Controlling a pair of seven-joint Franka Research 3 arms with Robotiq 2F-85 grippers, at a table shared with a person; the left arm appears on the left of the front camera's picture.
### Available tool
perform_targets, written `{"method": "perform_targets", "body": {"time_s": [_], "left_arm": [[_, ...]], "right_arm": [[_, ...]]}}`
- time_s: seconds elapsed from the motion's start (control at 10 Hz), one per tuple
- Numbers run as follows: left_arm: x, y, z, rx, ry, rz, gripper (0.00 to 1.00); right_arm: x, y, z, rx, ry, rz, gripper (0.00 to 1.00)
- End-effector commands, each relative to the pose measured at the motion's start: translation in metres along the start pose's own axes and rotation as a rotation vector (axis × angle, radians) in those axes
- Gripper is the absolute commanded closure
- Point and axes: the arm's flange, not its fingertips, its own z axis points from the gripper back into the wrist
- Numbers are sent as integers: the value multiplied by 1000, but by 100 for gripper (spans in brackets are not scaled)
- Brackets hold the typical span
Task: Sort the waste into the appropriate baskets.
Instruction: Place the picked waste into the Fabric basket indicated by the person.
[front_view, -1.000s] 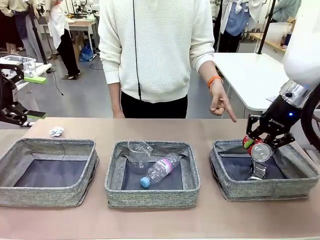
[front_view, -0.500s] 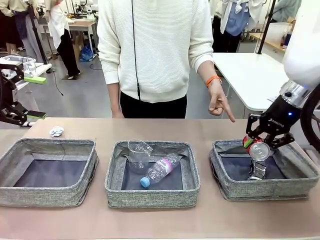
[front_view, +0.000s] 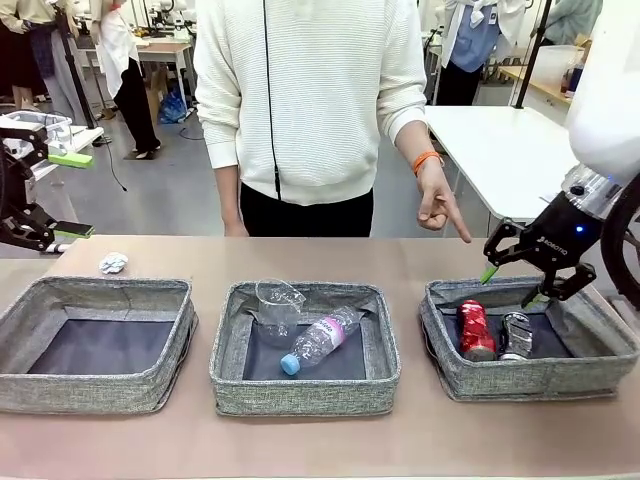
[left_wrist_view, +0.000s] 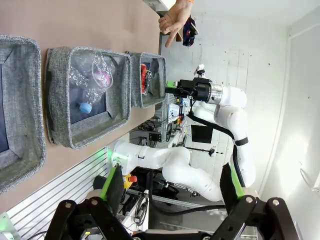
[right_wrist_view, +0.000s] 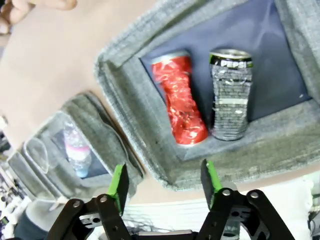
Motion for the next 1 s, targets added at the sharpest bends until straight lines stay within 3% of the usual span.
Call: {"method": "perform_targets", "body": {"time_s": [0.0,0.3,0.5,0.7,0.8,0.9], "left_arm": [[-1,-1,0,-13,1,-16,0],[-1,-1,0,-13,1,-16,0],[-1,-1,0,-13,1,-16,0],[-1,-1,0,-13,1,-16,0],[-1,-1,0,-13,1,-16,0],[-1,-1,0,-13,1,-16,0]], "right_arm": [[-3,-1,-4,26,-29,-31,0],[-2,4,0,39,-33,-12,0],[-5,26,32,307,25,79,0],[-8,46,84,709,175,103,0],[-8,48,98,866,259,191,0],[-10,48,100,879,278,197,0]]}}
